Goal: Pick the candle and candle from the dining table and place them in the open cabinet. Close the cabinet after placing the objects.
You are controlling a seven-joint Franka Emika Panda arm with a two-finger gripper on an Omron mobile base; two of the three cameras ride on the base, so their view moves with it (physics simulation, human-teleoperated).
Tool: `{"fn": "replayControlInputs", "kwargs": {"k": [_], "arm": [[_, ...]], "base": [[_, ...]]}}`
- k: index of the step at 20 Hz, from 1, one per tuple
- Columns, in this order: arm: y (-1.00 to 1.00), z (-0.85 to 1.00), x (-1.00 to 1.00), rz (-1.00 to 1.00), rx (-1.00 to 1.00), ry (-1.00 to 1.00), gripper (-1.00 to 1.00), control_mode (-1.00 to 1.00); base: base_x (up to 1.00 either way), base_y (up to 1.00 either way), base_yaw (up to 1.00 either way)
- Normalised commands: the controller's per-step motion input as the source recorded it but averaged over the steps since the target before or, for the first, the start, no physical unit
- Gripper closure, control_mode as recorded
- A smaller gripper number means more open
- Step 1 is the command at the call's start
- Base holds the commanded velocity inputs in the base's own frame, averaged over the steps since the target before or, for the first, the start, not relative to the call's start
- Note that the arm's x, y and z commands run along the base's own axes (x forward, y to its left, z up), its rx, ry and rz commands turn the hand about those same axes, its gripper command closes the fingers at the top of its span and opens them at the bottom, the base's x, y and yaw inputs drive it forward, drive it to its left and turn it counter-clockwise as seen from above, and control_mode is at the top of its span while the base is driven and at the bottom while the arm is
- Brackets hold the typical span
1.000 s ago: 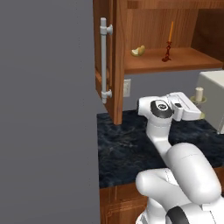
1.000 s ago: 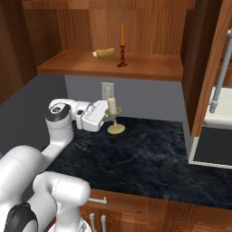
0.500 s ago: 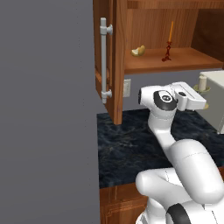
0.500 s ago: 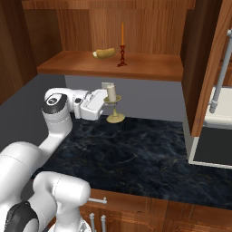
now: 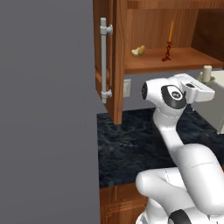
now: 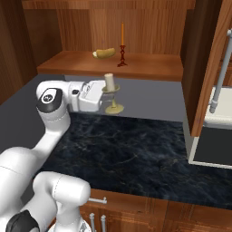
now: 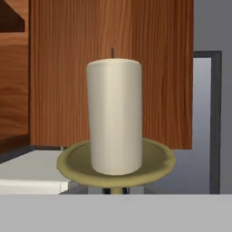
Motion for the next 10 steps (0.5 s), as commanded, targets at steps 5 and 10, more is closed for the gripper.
{"fn": "replayControlInputs", "kwargs": {"k": [5,10], "arm": [[0.00,0.36,-0.05,0.17,0.00,0.00,1.00,-1.00],[0.00,0.33,0.01,0.19,0.00,0.00,1.00,-1.00]], "base": [[0.00,0.00,0.00],[0.00,0.00,0.00]]}}
